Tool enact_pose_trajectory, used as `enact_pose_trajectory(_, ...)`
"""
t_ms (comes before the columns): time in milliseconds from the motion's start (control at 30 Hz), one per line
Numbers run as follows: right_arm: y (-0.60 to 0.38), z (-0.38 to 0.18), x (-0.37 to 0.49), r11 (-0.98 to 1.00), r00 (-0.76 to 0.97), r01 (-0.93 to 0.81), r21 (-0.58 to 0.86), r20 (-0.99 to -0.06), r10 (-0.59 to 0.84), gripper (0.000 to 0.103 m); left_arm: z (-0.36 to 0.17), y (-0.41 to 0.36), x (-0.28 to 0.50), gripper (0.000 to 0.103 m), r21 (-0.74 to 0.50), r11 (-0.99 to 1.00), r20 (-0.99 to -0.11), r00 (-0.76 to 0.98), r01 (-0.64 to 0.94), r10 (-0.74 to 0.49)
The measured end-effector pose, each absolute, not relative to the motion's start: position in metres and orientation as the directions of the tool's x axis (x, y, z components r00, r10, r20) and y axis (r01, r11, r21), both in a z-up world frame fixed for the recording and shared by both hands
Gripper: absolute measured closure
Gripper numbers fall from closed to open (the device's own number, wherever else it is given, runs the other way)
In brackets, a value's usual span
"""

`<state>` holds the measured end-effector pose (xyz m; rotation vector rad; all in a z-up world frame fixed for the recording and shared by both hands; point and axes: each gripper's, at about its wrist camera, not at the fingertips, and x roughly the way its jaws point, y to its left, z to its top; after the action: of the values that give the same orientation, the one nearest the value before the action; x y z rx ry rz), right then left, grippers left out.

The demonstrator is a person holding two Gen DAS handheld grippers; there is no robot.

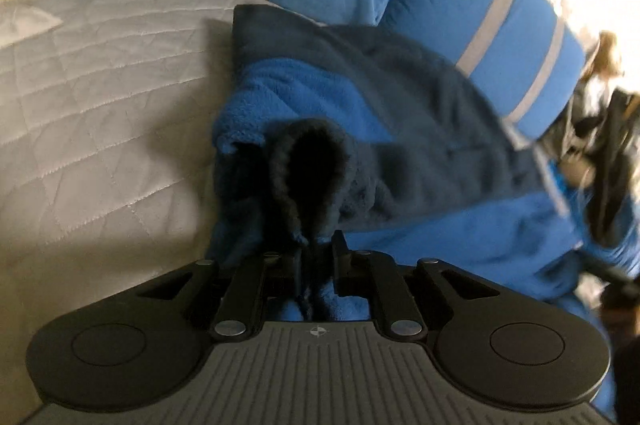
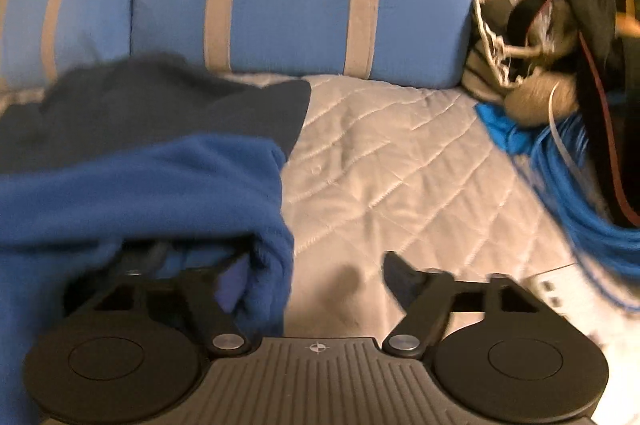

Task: Fold clothes
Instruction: 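Open the right gripper over the folded jacket while the left gripper releases the cuff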

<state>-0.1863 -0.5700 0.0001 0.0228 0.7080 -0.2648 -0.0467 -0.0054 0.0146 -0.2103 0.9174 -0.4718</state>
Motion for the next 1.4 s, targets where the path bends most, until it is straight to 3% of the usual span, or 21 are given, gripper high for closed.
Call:
enact_pose_trajectory(133, -0.557, 0.022, -0.199, 0.982, 0.791, 0.188, 0.015, -0.595, -0.142, 0.001, 0.009, -0.009, -0.052, 0.083, -0.314, 0.891, -0.711, 0.541, 0.327, -0.449)
enact_pose_trajectory(300, -0.562, 0.038, -0.178, 0.966, 0.830, 0.206, 0.156, -0.550, -0.088, 0.000, 0.008, -0.010, -0.056, 0.079, -0.318, 0.892, -0.694, 0.562, 0.322, -0.450)
enact_pose_trajectory(400, -0.572, 0.017, -0.156, 0.949, 0.778, 0.281, 0.142, -0.612, -0.139, 0.000, 0.010, -0.006, -0.059, 0.072, -0.332, 0.891, -0.678, 0.578, 0.311, -0.454)
enact_pose_trajectory(500, -0.577, -0.012, -0.144, 0.936, 0.711, 0.337, 0.096, -0.678, -0.186, 0.000, 0.018, 0.003, -0.066, 0.052, -0.360, 0.888, -0.654, 0.601, 0.286, -0.459)
enact_pose_trajectory(567, -0.582, -0.012, -0.151, 0.923, 0.723, 0.353, 0.149, -0.670, -0.169, 0.000, 0.027, 0.011, -0.074, 0.039, -0.345, 0.895, -0.635, 0.632, 0.281, -0.444)
enact_pose_trajectory(667, -0.582, -0.003, -0.166, 0.927, 0.746, 0.349, 0.140, -0.639, -0.185, 0.000, 0.041, 0.026, -0.091, 0.030, -0.302, 0.909, -0.600, 0.683, 0.289, -0.417)
enact_pose_trajectory(833, -0.574, 0.021, -0.199, 0.955, 0.778, 0.296, -0.012, -0.577, -0.248, 0.000, 0.045, 0.053, -0.120, 0.029, -0.273, 0.910, -0.573, 0.707, 0.312, -0.414)
enact_pose_trajectory(1033, -0.581, 0.053, -0.242, 0.962, 0.817, 0.268, -0.055, -0.517, -0.257, 0.000, 0.037, 0.087, -0.155, 0.029, -0.274, 0.896, -0.565, 0.696, 0.350, -0.444)
enact_pose_trajectory(1400, -0.606, 0.090, -0.295, 0.940, 0.822, 0.329, -0.093, -0.461, -0.333, 0.000, -0.043, 0.149, -0.200, 0.029, -0.649, 0.692, -0.510, 0.493, 0.317, -0.704)
